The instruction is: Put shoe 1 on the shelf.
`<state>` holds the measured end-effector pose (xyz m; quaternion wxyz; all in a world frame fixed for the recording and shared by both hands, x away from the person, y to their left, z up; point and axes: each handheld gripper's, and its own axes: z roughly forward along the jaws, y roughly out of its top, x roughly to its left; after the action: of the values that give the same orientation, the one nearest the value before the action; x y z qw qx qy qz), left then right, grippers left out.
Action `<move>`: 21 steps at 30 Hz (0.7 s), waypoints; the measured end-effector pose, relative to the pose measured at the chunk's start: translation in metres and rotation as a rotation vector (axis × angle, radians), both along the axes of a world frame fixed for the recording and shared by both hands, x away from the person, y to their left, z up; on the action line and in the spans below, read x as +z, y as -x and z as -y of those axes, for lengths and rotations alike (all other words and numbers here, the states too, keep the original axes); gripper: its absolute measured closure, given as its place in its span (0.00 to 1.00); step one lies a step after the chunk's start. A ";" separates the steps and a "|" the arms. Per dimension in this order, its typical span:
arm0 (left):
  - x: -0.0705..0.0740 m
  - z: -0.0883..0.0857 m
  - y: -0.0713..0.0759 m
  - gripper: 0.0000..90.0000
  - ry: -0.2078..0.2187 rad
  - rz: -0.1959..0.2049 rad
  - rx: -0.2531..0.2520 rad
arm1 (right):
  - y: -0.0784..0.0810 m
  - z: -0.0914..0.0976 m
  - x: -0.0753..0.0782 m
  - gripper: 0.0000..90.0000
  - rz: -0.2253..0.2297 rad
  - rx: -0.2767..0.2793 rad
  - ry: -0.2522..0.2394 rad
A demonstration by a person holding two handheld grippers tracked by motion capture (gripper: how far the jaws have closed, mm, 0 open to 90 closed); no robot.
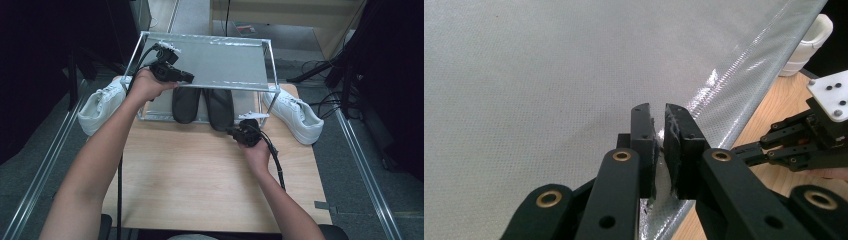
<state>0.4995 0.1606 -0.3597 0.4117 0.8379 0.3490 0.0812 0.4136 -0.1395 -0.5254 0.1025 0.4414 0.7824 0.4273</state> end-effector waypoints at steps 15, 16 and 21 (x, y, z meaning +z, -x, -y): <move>0.000 -0.001 0.000 0.93 0.004 0.000 -0.002 | -0.010 -0.027 -0.001 1.00 -0.011 0.023 -0.009; 0.000 -0.001 0.000 0.93 0.005 -0.001 -0.003 | -0.010 -0.029 -0.001 1.00 -0.011 0.022 -0.011; -0.001 -0.001 0.000 0.93 0.005 -0.001 -0.004 | -0.012 -0.036 -0.002 1.00 -0.012 0.031 -0.014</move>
<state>0.4999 0.1616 -0.3602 0.4139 0.8377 0.3475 0.0791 0.4259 -0.1035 -0.5271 0.0881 0.4327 0.7866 0.4316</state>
